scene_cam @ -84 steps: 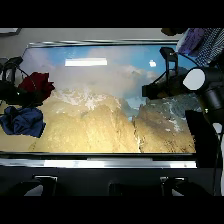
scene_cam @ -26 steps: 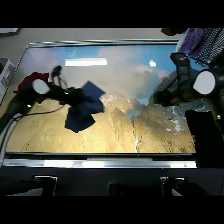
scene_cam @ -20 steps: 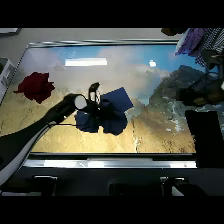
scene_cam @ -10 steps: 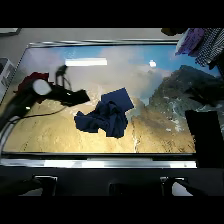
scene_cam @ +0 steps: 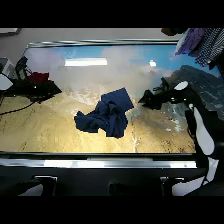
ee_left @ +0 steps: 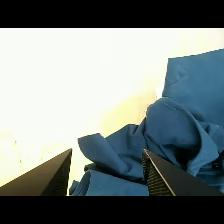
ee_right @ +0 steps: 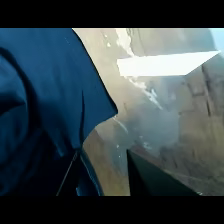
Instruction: Fold the clothes and pants, and hang the long-sleeved shirts on hangers.
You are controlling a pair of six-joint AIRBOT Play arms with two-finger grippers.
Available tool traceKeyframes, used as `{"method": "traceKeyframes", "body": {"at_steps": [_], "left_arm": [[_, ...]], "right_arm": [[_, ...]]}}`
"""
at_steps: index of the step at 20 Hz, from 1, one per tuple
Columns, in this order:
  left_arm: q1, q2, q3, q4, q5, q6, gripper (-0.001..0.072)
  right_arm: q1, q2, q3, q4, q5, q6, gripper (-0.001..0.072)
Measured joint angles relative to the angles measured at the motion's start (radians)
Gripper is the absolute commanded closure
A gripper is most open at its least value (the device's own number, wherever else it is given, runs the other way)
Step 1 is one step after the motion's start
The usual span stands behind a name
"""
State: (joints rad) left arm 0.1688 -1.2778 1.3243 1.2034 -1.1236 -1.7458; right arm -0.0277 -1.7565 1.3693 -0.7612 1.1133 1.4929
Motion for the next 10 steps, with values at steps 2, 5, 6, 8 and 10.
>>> {"method": "traceKeyframes", "body": {"at_steps": [2,5,6,8,10], "left_arm": [[0.008,0.002,0.000,0.000,-0.002,0.001,0.0205],[0.013,0.002,-0.001,0.001,-0.017,-0.008,0.0165],[0.015,0.002,-0.002,0.000,-0.022,-0.020,0.0164],[0.017,0.001,-0.004,0.001,-0.029,-0.040,0.0164],[0.020,0.001,-0.005,0.001,-0.035,-0.048,0.0165]], "right_arm": [[0.029,-0.034,0.000,0.011,-0.038,0.001,0.0347],[0.062,-0.064,0.000,0.030,-0.087,0.007,0.0347],[0.072,-0.072,0.000,0.038,-0.098,0.007,0.0346],[0.091,-0.085,0.001,0.053,-0.109,0.011,0.0350],[0.108,-0.093,0.001,0.056,-0.127,0.010,0.0557]]}}
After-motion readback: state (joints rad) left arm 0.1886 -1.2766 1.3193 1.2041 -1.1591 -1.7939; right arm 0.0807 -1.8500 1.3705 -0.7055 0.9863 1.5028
